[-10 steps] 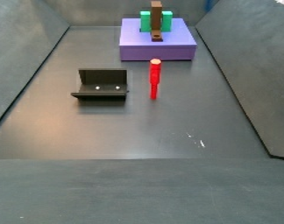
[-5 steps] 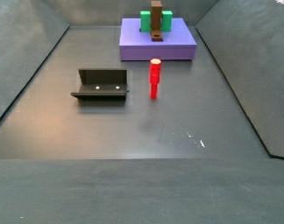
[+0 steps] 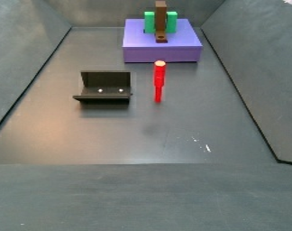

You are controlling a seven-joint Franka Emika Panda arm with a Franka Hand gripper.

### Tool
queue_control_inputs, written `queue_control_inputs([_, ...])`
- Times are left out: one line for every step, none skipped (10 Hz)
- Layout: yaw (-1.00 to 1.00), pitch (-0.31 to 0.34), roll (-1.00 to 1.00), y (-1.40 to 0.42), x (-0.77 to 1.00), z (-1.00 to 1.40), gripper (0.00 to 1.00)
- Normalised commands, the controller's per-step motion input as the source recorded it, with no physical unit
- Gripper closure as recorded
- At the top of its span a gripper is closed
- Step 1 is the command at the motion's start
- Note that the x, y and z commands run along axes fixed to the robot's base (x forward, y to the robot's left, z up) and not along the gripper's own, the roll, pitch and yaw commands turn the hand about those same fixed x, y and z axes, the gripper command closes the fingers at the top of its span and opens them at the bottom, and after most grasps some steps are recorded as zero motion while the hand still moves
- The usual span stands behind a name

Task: Pick up the blue object. Move up. Move to above the board. Insert the blue object.
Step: Insert the blue object.

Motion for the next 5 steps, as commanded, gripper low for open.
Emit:
queue_control_inputs([0.14, 0.000, 0.24, -0.73, 0.01, -0.05, 1.00])
queue_control_inputs([0.16, -0.173, 0.00, -0.92, 0.00, -0.67, 1.00])
queue_control_inputs([0.14, -0.154, 0.00, -0.97, 0.00, -0.61, 1.00])
queue_control_inputs([0.11, -0.170, 0.00, -1.00, 0.00, -0.57, 1.00])
queue_control_inputs([0.11, -0.171, 0.00, -0.99, 0.00, -0.58, 1.00])
